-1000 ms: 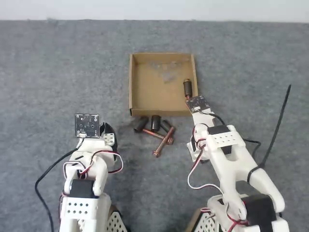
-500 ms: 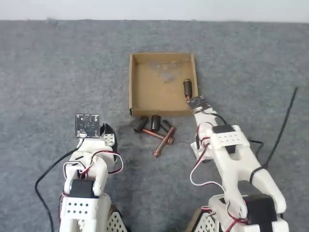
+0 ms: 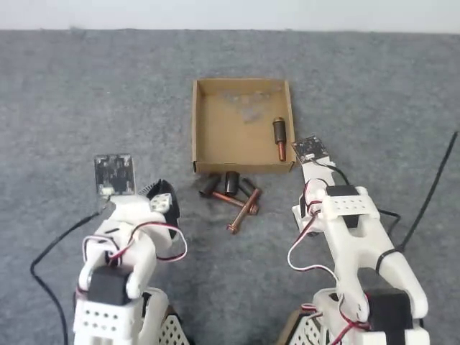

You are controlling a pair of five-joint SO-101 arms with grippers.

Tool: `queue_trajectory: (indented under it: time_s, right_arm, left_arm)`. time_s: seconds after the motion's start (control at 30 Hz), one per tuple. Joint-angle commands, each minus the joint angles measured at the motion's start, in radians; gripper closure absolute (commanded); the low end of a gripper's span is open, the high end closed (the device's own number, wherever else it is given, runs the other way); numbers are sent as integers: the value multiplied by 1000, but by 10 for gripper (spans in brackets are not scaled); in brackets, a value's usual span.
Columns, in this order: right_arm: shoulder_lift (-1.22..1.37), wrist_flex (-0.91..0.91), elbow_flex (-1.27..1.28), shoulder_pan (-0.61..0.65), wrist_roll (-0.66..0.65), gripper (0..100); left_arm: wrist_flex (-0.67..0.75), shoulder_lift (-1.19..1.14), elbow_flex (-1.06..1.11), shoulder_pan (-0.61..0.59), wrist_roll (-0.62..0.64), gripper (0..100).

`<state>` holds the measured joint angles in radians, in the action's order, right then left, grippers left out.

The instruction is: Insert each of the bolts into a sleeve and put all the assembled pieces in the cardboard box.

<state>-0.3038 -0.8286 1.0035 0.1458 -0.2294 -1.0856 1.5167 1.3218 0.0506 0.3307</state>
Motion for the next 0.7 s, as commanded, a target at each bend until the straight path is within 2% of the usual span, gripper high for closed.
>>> queue_trajectory:
  time_s: [0.0, 0.2, 0.33, 0.47, 0.57, 0.67]
  right_arm:
    - [-5, 13, -20, -13, 15, 992]
    - [-5, 15, -20, -13, 15, 992]
    - [-5, 25, -20, -13, 15, 992]
    - [-5, 25, -20, -15, 15, 992]
    - [-5, 25, -20, -15, 15, 992]
    - [-5, 25, -20, -13, 15, 992]
  left_arm:
    - [-6, -216, -171, 14, -20, 989]
    - [-3, -535, -298, 77, -75, 989]
    - [6, -689, -315, 255, -75, 988]
    - [95, -799, -309, 417, -52, 988]
    - [160, -870, -311, 451, 26, 987]
    - [213, -931, -311, 448, 38, 987]
